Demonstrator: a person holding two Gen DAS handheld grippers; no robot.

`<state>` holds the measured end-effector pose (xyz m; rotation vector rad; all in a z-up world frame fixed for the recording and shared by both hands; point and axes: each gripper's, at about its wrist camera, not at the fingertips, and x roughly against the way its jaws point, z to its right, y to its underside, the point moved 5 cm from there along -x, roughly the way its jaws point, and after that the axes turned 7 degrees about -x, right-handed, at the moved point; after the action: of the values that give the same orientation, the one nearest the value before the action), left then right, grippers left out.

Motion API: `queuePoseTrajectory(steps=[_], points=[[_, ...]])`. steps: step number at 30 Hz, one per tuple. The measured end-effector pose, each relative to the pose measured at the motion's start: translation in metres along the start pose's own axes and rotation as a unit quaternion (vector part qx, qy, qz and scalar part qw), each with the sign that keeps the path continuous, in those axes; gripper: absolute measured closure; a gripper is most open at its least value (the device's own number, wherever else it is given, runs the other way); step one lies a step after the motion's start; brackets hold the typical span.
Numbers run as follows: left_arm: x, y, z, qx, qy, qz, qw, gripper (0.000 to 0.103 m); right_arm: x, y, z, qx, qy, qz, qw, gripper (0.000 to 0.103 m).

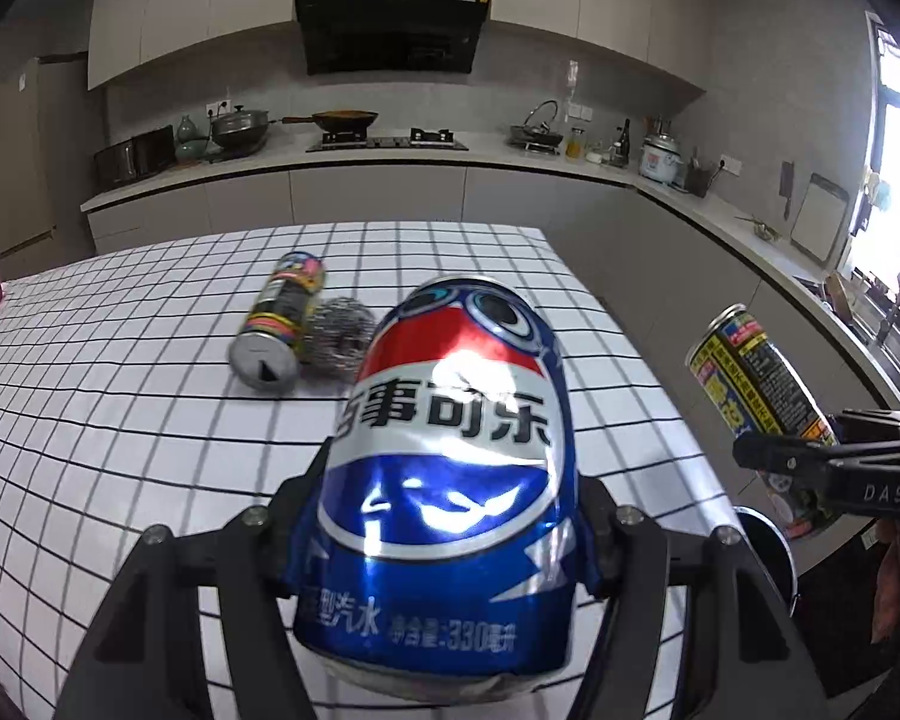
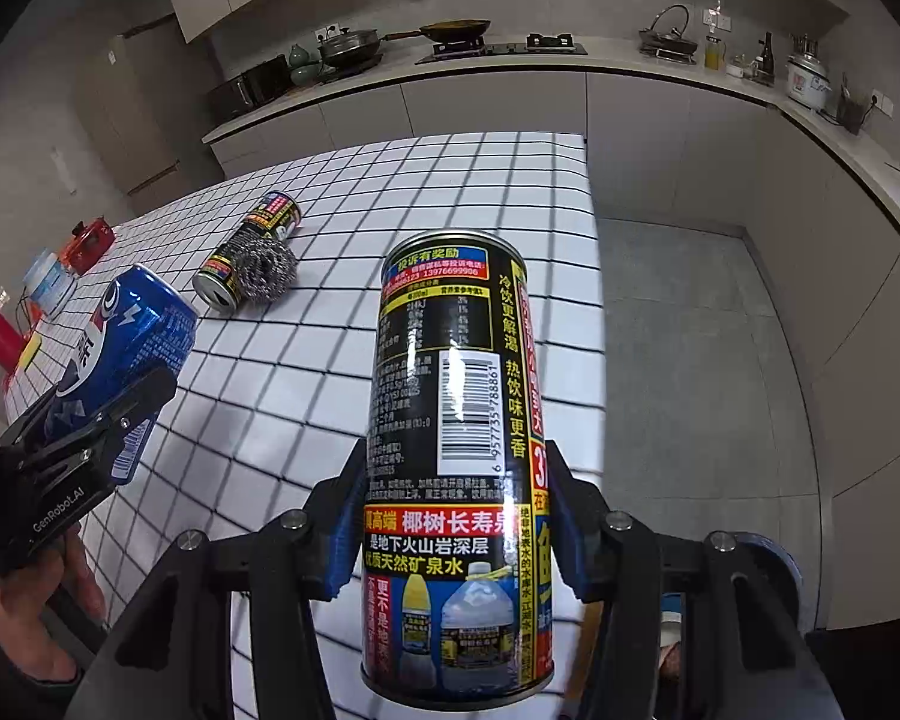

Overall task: Collect trash
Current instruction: 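Lift the Pepsi can and black can and carry them over the bin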

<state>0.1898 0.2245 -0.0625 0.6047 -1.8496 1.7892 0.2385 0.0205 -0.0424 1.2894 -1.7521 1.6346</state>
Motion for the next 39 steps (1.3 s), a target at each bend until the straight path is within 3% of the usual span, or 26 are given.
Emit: queuePoseTrajectory(steps=[10,18,27,32,37,38,39], points=[[0.002,0.002,0.087,-0.019,0.033,0.003,0.9992,0.037,0.047,0.027,0.086,-0.023,0.013,0.013,1.000,0.048],[-0.015,-0.005,0.175,-0.052,0.087,0.004,0.9948,0.037,0.060,0.060,0.194,-0.080,0.072,0.001,0.994,0.048],[-0.039,0.013,0.275,-0.073,0.134,-0.024,0.9879,0.037,0.028,0.105,0.285,-0.111,0.096,-0.054,0.988,0.048],[-0.051,0.031,0.307,-0.076,0.132,-0.042,0.9874,0.037,0.000,0.122,0.310,-0.121,0.085,-0.084,0.985,0.048],[-0.064,0.049,0.317,-0.080,0.115,-0.063,0.9882,0.037,-0.028,0.140,0.322,-0.119,0.073,-0.114,0.984,0.048],[-0.065,0.052,0.320,-0.080,0.111,-0.064,0.9885,0.037,-0.033,0.142,0.323,-0.116,0.083,-0.118,0.983,0.037],[-0.066,0.055,0.321,-0.080,0.108,-0.066,0.9888,0.037,-0.035,0.142,0.327,-0.117,0.094,-0.110,0.983,0.018]])
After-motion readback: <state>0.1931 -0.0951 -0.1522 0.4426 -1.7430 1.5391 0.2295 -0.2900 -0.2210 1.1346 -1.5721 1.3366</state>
